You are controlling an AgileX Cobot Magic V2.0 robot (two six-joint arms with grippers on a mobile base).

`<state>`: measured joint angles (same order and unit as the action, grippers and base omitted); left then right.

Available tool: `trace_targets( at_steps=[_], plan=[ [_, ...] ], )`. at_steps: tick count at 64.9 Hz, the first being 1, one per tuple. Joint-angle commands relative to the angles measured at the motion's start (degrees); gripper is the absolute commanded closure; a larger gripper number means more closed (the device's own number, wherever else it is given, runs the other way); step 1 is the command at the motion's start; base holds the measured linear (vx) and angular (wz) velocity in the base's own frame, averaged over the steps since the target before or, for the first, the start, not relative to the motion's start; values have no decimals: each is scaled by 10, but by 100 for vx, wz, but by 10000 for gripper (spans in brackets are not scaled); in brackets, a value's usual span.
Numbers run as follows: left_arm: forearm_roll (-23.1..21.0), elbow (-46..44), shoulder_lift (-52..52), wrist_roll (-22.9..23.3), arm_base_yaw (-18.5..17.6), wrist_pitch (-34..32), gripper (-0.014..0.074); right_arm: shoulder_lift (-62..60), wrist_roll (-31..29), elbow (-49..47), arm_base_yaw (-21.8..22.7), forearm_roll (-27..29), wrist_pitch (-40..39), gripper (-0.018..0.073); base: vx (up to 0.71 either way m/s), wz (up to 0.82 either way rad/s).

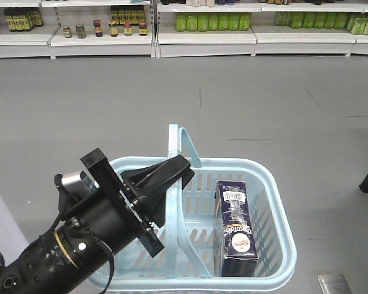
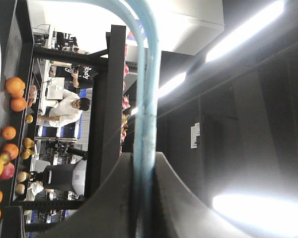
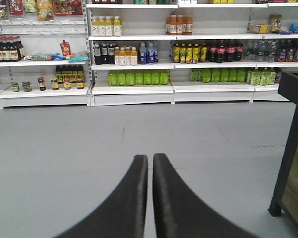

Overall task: Left arm holds basket, right arm returns cookies
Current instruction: 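Drive the base toward the drink shelves, left gripper holding basket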

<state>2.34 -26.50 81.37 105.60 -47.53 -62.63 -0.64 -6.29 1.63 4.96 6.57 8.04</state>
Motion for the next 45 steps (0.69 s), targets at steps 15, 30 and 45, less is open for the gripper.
trace_targets(
  at_steps=[15,30,45],
  plan=[
    [-4,-17,-22,0,-4,-160,599,-4,-3,10,2,-5,-43,565,56,-2],
    [-4,-17,-22,0,-4,-160,599,-4,-3,10,2,-5,-43,565,57,1],
    [-4,-17,-22,0,-4,-160,599,-4,-3,10,2,-5,-43,565,58,6]
  ],
)
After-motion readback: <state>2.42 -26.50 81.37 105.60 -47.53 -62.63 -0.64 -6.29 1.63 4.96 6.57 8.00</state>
